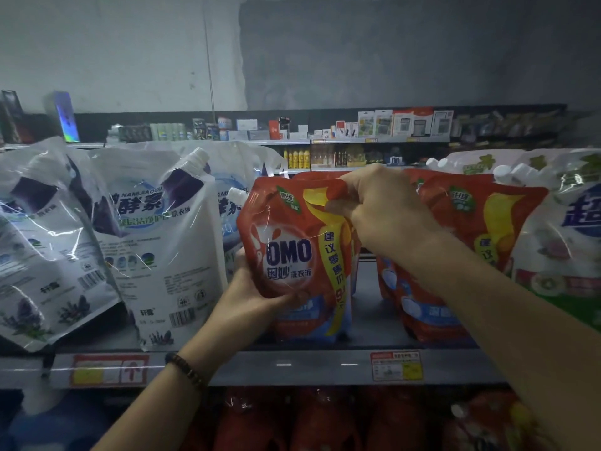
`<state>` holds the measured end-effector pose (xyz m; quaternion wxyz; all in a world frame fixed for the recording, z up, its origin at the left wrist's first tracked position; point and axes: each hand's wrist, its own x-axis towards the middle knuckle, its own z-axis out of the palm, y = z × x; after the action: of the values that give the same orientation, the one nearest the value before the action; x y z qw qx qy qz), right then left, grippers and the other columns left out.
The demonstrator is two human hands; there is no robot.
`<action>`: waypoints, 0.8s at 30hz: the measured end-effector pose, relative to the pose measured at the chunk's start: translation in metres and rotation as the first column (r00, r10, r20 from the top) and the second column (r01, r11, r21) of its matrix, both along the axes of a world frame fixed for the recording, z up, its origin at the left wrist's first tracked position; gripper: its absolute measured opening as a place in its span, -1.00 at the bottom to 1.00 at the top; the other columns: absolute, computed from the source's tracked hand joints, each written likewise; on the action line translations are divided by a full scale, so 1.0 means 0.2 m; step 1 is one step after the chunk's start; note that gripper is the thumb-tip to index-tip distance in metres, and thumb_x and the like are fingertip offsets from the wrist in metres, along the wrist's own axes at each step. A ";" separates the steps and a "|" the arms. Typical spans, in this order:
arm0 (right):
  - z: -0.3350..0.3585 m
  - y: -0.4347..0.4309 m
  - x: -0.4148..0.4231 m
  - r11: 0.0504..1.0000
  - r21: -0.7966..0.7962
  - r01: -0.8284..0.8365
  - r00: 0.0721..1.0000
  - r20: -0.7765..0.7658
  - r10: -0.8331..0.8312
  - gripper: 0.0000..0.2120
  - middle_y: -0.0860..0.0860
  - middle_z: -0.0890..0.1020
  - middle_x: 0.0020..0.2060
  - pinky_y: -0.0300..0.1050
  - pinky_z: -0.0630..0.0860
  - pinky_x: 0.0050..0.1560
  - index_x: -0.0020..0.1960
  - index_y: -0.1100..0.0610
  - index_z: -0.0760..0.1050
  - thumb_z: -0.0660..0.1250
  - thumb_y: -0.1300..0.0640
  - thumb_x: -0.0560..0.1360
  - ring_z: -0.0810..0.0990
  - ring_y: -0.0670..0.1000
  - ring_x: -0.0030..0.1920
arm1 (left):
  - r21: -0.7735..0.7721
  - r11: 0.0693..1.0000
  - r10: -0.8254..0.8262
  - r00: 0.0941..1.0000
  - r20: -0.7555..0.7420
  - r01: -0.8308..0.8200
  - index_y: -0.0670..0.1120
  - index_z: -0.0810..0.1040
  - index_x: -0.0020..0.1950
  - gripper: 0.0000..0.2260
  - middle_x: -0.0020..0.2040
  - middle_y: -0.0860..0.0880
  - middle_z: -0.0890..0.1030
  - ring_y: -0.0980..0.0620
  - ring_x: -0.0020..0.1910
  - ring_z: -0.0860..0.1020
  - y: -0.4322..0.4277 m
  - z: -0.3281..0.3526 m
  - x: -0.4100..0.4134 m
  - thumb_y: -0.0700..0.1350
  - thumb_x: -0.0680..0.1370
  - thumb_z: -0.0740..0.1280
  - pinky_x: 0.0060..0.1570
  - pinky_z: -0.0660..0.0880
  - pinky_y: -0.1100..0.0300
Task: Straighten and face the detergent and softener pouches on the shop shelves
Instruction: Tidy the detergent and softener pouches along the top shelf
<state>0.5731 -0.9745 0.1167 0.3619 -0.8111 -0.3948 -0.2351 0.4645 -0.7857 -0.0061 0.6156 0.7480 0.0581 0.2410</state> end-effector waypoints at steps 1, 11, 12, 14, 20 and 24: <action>0.01 -0.01 0.00 1.000 -0.011 0.006 1.000 0.005 -0.006 -0.93 -0.09 0.71 -0.12 -0.30 0.49 -0.16 0.01 0.04 0.76 0.55 0.07 0.55 0.64 -0.17 -0.16 | 0.016 1.000 -0.001 1.000 0.001 0.001 0.16 0.36 0.34 -0.16 0.17 0.11 0.72 0.05 0.17 0.72 0.01 -0.01 0.01 -0.05 0.20 0.75 0.06 0.70 0.07; 0.05 -0.06 -0.02 0.998 -0.036 0.059 0.990 0.134 -0.053 -0.87 -0.05 0.75 -0.08 -0.33 0.53 -0.11 0.06 0.04 0.77 0.60 0.12 0.51 0.66 -0.08 -0.14 | 0.066 0.998 0.013 0.987 0.160 -0.024 0.06 0.40 0.40 -0.16 0.24 0.02 0.70 0.00 0.23 0.70 -0.04 -0.04 0.04 -0.21 0.22 0.71 0.08 0.70 0.03; 0.05 -0.07 -0.03 0.997 -0.034 0.064 0.985 0.161 -0.058 -0.84 -0.04 0.75 -0.06 -0.34 0.53 -0.11 0.08 0.05 0.76 0.60 0.13 0.50 0.66 -0.07 -0.13 | 0.064 0.998 0.015 0.984 0.175 -0.026 0.04 0.41 0.42 -0.16 0.26 0.00 0.70 -0.02 0.24 0.69 -0.06 -0.04 0.04 -0.22 0.23 0.71 0.10 0.70 0.00; 0.07 -0.09 -0.04 0.997 -0.037 0.071 0.976 0.209 -0.061 -0.81 -0.01 0.75 -0.02 -0.36 0.51 -0.10 0.12 0.07 0.76 0.60 0.15 0.50 0.66 -0.06 -0.09 | 0.054 0.998 0.018 0.982 0.187 -0.029 0.01 0.42 0.43 -0.16 0.26 -0.01 0.70 -0.03 0.24 0.70 -0.08 -0.05 0.06 -0.24 0.24 0.71 0.10 0.70 -0.01; 0.10 -0.14 -0.03 0.997 -0.022 0.077 0.953 0.295 -0.067 -0.87 0.05 0.76 -0.05 -0.47 0.35 -0.14 0.08 0.11 0.76 0.54 0.25 0.54 0.61 -0.09 -0.14 | 0.075 0.997 0.010 0.981 0.196 -0.025 0.03 0.39 0.45 -0.15 0.26 0.04 0.69 0.05 0.25 0.68 -0.13 -0.04 0.10 -0.24 0.26 0.71 0.09 0.70 0.04; 0.10 -0.16 -0.03 0.997 -0.049 0.064 0.946 0.320 -0.045 -0.89 0.07 0.75 -0.06 -0.31 0.50 -0.04 0.08 0.13 0.76 0.52 0.25 0.56 0.61 -0.08 -0.14 | 0.107 0.994 0.011 0.983 0.182 -0.031 0.08 0.40 0.43 -0.18 0.24 0.08 0.69 0.08 0.25 0.68 -0.14 -0.04 0.11 -0.29 0.30 0.70 0.09 0.70 0.08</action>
<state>0.5675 -1.0064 0.1362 0.2625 -0.7834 -0.4323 -0.3612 0.4865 -0.8129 -0.0139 0.5739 0.7550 -0.0036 0.3171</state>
